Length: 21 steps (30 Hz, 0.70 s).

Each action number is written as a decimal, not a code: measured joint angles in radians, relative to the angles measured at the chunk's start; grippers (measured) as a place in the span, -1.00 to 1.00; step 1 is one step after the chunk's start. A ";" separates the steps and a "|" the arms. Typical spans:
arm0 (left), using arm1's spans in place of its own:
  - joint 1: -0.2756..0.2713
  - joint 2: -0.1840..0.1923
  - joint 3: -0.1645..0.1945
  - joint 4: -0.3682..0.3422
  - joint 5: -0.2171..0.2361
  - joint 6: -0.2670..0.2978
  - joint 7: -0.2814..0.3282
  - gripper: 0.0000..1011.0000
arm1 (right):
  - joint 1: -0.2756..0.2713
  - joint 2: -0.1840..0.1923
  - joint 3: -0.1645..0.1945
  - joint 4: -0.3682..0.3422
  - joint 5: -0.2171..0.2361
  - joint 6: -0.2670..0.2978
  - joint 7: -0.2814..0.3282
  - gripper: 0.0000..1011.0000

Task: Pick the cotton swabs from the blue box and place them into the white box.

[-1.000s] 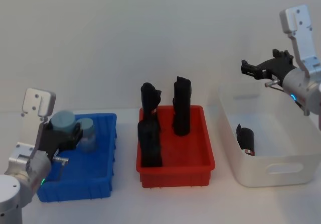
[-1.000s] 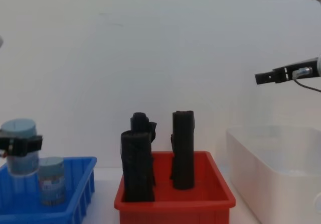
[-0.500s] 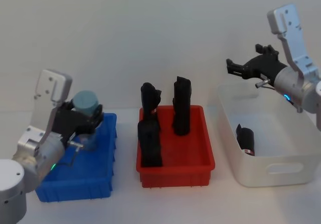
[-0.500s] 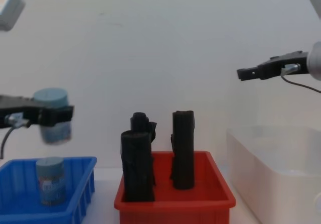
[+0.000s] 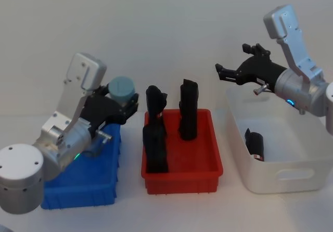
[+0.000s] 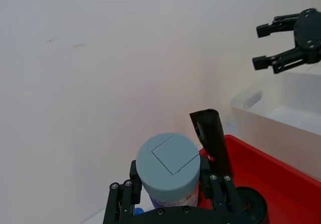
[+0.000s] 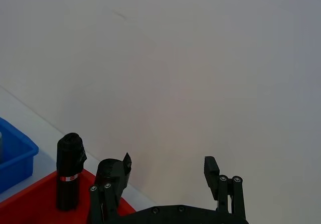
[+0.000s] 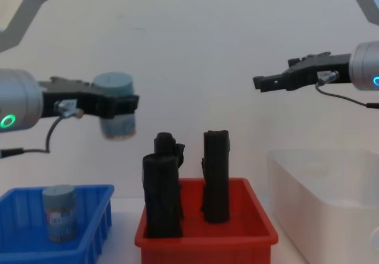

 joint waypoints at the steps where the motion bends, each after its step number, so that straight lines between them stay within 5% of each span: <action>1: -0.004 -0.002 0.001 0.000 0.004 0.000 -0.004 0.34 | 0.001 0.000 -0.003 0.004 -0.003 -0.010 0.007 0.98; 21: -0.089 -0.061 0.017 0.025 0.057 -0.016 -0.044 0.34 | -0.002 -0.009 -0.048 0.074 -0.086 -0.237 0.029 0.98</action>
